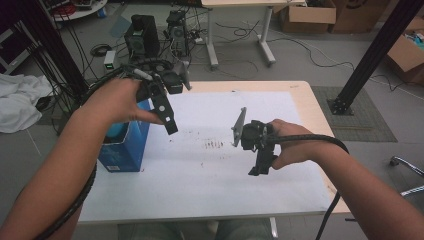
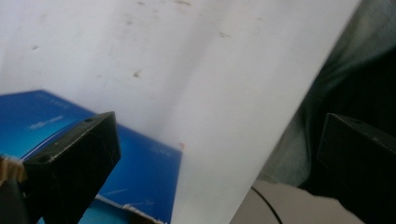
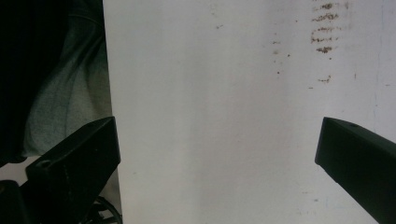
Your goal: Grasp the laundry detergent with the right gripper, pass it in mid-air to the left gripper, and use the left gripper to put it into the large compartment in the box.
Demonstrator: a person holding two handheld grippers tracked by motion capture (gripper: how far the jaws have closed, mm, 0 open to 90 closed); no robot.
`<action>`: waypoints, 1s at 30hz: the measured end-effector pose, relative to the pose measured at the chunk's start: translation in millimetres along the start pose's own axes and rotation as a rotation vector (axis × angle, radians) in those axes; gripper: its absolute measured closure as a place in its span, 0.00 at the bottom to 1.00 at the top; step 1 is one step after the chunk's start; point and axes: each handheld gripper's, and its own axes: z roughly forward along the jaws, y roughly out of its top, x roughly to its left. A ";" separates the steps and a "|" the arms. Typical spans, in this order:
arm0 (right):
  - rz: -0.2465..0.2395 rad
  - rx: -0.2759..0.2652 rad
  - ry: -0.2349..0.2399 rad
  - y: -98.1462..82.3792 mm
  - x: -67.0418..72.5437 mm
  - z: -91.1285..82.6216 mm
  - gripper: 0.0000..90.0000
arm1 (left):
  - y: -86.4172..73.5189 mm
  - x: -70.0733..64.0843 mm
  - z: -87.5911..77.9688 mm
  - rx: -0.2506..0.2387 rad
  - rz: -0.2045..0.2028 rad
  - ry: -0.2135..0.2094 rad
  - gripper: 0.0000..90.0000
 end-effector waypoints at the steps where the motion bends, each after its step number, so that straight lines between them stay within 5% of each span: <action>1: 0.001 0.003 0.000 -0.1 0.3 -0.2 0.00 | 1.4 -3.0 2.1 0.009 0.029 -0.004 0.00; 9: 0.007 0.021 -0.005 -1.8 -1.3 -2.7 0.00 | 11.4 -20.4 15.5 0.059 0.207 -0.068 0.00; 12: 0.007 0.019 -0.003 -3.1 -4.6 -6.7 0.00 | 13.2 -23.9 16.0 0.055 0.242 -0.095 0.00; 30: 0.012 0.010 0.004 -9.0 -16.1 -5.2 0.00 | 21.0 -26.6 20.5 0.058 0.302 -0.128 0.00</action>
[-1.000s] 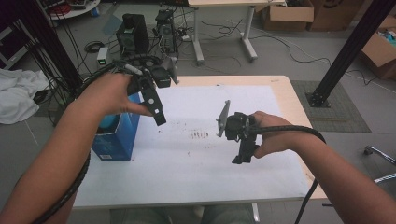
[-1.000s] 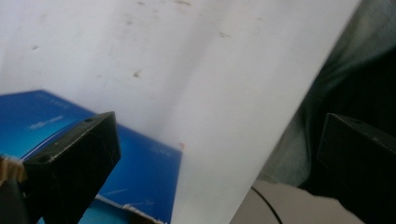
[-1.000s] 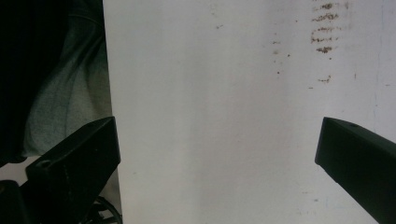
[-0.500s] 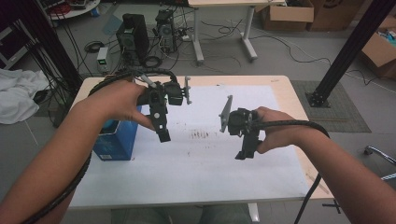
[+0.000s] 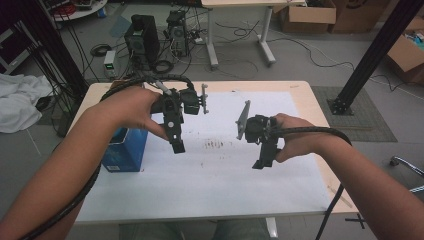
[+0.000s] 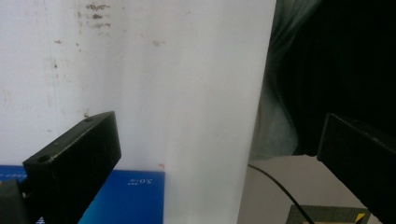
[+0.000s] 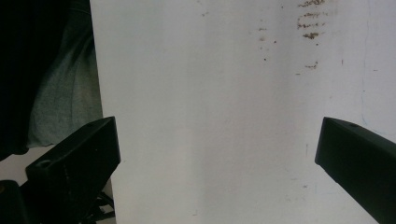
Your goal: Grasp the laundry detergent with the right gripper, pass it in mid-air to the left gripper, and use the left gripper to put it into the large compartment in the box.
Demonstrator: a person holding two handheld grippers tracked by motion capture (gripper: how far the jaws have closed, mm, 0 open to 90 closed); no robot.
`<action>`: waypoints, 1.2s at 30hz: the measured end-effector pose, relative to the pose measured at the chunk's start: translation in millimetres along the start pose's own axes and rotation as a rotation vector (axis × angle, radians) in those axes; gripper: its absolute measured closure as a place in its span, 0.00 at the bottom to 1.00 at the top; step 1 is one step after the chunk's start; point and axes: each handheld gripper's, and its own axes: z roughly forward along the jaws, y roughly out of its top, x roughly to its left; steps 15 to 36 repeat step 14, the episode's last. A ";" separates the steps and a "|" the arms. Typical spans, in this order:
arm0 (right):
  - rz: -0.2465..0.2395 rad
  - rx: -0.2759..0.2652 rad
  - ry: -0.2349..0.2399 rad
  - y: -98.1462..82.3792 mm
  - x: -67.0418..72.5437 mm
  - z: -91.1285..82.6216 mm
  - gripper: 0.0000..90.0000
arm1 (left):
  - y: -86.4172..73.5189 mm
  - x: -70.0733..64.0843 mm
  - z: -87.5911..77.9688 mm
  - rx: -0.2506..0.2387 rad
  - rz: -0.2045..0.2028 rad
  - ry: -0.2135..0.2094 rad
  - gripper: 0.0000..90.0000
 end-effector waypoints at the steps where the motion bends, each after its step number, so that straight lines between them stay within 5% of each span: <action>1: -0.002 0.004 -0.001 0.1 -0.3 -0.2 0.00 | 0.0 0.3 0.6 -0.003 0.001 0.003 0.00; 36: -0.004 0.008 0.000 2.2 -2.8 -0.5 0.00 | -3.7 3.0 3.1 0.009 -0.002 0.010 0.00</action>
